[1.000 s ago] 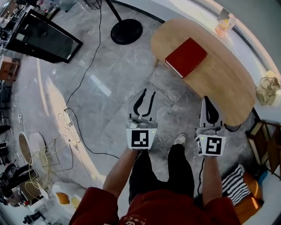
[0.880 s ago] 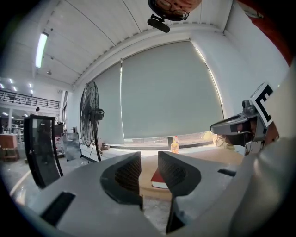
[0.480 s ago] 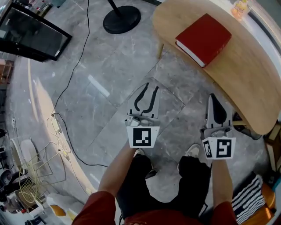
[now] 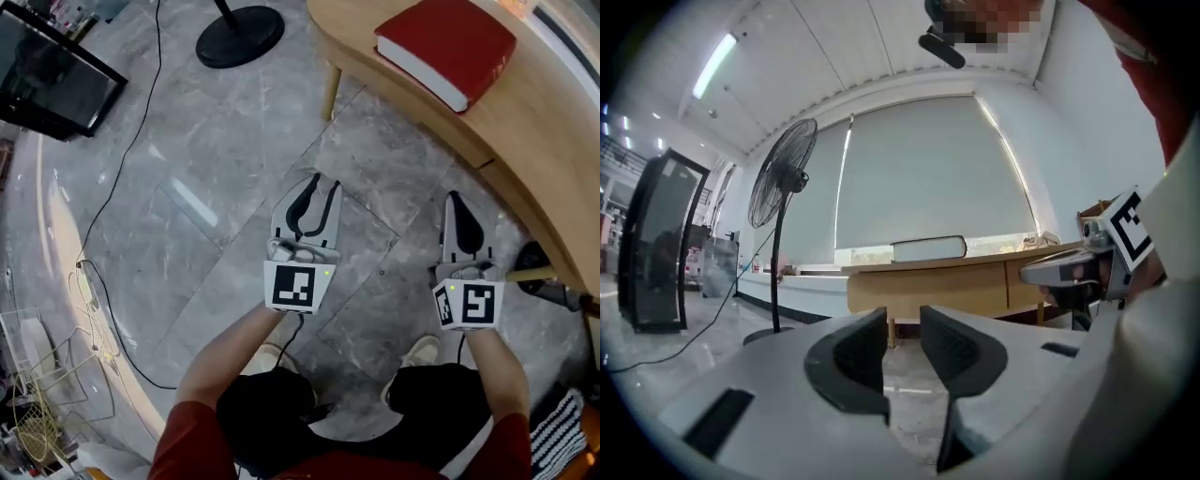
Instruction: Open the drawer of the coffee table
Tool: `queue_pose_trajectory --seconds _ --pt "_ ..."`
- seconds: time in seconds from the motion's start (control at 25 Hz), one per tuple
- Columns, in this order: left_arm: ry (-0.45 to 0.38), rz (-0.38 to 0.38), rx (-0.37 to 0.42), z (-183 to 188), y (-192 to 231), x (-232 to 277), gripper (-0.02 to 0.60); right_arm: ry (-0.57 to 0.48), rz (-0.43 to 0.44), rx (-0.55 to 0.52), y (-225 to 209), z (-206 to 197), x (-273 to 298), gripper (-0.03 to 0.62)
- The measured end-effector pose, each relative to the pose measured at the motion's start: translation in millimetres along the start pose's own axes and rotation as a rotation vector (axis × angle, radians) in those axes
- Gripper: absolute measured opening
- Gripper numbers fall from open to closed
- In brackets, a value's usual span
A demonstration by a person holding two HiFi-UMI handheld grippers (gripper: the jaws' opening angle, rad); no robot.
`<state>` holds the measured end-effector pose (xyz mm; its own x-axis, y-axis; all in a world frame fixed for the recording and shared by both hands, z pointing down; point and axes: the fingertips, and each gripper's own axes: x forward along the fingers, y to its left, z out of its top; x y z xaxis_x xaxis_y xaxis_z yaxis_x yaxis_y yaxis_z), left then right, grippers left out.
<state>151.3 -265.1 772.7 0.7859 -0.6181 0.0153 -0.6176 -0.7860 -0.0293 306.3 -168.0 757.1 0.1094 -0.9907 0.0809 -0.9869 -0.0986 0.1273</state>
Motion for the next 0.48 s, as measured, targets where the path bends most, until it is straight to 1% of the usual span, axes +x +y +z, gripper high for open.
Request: queue_pose_trajectory --seconds 0.08,0.16,0.28,0.32,0.48 --pt "-0.008 -0.004 0.006 -11 1 3 0.11 -0.007 0.006 -0.05 6 -11 2 -0.005" --pt "-0.019 -0.005 0.031 -18 2 5 0.11 -0.025 -0.004 -0.08 4 -15 2 -0.005" --pt "-0.021 -0.033 0.098 -27 -4 13 0.11 -0.013 -0.05 -0.059 -7 -25 7 -0.005" --pt "-0.023 -0.042 0.107 -29 -8 16 0.11 -0.003 -0.055 -0.052 -8 -29 10 -0.005" --pt "-0.024 -0.067 0.129 -35 -22 23 0.11 0.017 -0.033 -0.029 -2 -40 20 -0.005"
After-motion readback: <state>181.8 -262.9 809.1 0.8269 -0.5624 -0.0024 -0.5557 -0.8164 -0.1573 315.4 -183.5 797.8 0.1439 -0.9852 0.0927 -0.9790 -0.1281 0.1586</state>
